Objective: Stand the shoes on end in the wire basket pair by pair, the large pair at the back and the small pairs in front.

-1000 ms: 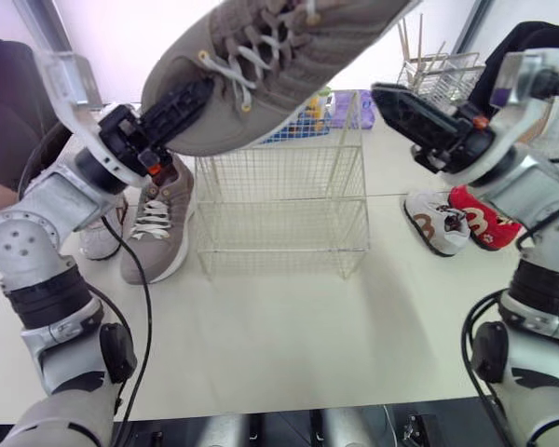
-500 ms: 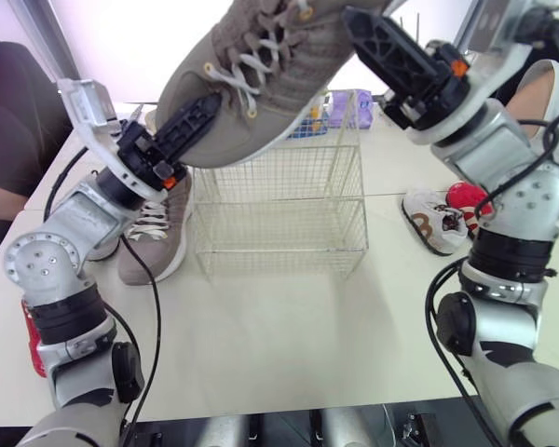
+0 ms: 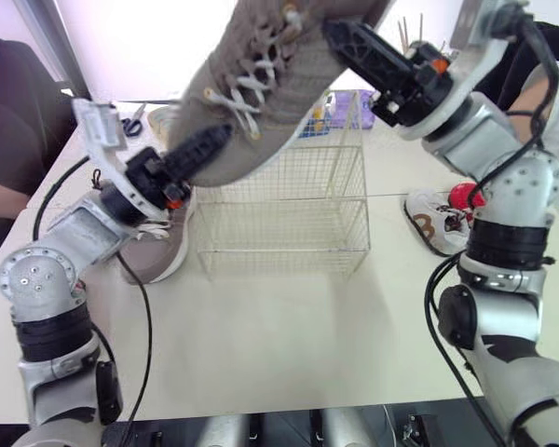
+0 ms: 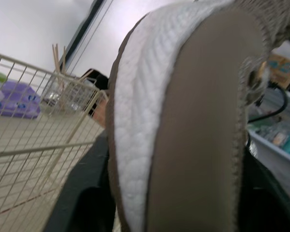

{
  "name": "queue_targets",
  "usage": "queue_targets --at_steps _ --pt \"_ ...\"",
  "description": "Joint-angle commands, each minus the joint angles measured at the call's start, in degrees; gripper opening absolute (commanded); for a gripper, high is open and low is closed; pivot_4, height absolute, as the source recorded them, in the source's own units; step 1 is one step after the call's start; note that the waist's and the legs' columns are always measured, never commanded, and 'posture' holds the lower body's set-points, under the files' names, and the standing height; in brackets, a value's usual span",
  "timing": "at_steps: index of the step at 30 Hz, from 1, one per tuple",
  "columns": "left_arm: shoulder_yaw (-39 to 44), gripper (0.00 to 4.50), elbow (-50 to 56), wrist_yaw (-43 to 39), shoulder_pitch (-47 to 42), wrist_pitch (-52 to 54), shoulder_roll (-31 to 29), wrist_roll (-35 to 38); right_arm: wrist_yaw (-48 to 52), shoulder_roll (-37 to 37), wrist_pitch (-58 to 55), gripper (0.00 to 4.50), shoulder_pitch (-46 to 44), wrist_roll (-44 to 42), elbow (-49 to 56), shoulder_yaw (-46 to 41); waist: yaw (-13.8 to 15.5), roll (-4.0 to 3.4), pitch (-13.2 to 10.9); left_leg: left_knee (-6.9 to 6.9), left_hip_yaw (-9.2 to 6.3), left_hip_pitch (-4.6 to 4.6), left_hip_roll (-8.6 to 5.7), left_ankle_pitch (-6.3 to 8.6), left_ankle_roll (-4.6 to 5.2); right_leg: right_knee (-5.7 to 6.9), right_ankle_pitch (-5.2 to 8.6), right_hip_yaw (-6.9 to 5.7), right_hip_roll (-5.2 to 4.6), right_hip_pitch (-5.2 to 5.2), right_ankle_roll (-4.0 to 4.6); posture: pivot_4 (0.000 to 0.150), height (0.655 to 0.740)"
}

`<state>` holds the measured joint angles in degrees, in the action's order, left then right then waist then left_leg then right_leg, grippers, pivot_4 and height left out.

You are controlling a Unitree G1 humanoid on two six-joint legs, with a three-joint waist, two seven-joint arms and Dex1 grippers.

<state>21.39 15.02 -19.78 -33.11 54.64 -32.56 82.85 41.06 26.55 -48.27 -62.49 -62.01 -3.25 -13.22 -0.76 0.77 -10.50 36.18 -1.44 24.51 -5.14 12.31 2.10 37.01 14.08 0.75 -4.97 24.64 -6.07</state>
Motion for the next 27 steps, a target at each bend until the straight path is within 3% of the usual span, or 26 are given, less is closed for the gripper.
queue_targets --at_steps 1,6,13,18,27 --pt "1.6 4.44 2.8 -5.8 2.5 0.6 -8.3 -4.2 9.6 5.7 3.1 1.69 -6.8 4.5 -6.1 0.7 -0.1 -0.03 0.0 0.00 0.00 0.00 0.00 0.00 0.00 0.00 0.00 0.00 0.00 0.00 0.00 0.150 0.7400" --pt "4.3 4.44 1.8 -13.6 7.0 -0.8 -17.6 -9.1 27.0 13.1 13.7 1.69 -19.9 19.6 -28.5 8.2 -0.2 -0.12 -0.1 -0.11 0.08 0.00 0.01 0.01 -0.01 -0.10 0.02 0.03 0.00 0.05 0.04 0.150 0.7400" --pt "4.9 4.44 3.7 -15.0 8.9 -2.5 -17.9 -11.7 40.2 12.8 34.8 1.69 -39.2 38.1 -58.9 14.1 -0.4 -0.19 -0.1 -0.28 0.08 0.00 0.02 0.11 -0.20 -0.28 0.01 0.03 -0.01 0.06 0.03 0.150 0.7400" --pt "5.4 4.44 6.1 -13.1 9.9 -3.1 -16.6 -11.2 40.9 11.2 44.2 1.69 -43.4 46.1 -66.9 14.6 -0.5 -0.19 -0.2 -0.36 0.08 0.01 0.01 0.08 -0.30 -0.28 0.01 0.04 -0.02 0.12 0.02 0.150 0.7400" --pt "6.8 4.44 7.9 -11.0 11.1 -4.0 -15.9 -10.8 44.3 8.9 56.6 1.69 -42.8 59.2 -70.2 18.6 -0.4 -0.24 -0.2 -0.41 0.08 0.01 0.01 -0.08 -0.55 -0.21 0.01 0.04 0.01 0.16 0.02 0.150 0.7400"
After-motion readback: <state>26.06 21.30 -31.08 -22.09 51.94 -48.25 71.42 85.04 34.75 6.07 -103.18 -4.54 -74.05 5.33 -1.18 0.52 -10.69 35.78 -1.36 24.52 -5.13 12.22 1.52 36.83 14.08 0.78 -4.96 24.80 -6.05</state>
